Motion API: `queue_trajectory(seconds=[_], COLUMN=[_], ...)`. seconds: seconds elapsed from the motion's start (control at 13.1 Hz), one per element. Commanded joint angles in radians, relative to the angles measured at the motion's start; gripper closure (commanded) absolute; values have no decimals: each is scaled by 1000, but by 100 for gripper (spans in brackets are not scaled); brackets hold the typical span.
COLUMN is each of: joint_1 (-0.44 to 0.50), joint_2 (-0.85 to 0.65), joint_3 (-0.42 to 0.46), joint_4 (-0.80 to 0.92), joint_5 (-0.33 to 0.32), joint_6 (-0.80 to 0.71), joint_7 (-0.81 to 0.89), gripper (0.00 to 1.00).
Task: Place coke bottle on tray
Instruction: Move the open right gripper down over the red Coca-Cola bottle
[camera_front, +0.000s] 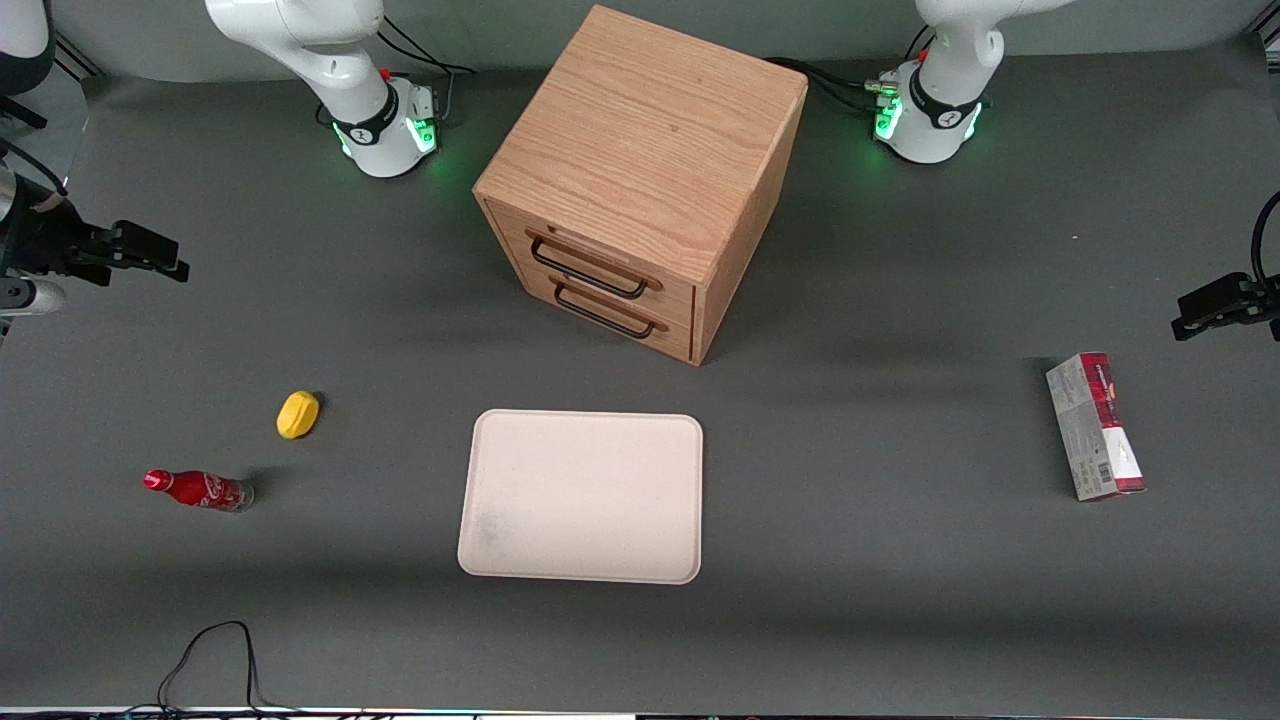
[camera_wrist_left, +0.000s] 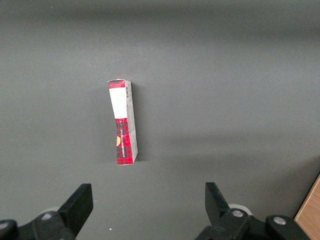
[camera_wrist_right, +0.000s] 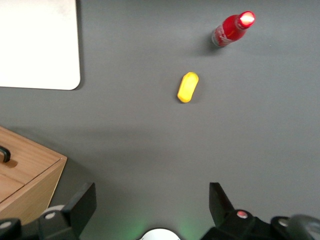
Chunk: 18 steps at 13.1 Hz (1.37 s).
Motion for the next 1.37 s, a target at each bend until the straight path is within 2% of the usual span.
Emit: queue_trajectory(seconds=[0.0,0.23,0.38,0.99,1.3], joint_1=[-34,-45,-68,-60,-66], joint_2=[44,160,266,492,602], joint_3=[-83,-157,-157,-125,-124], joint_4=[-10,50,125,122,202], joint_5=[-2,-7,-7,34,34], joint_6=[71,166,197,488,498], joint_7=[-130,-213,-219,-218,-242], gripper=[0,0,0,1,3])
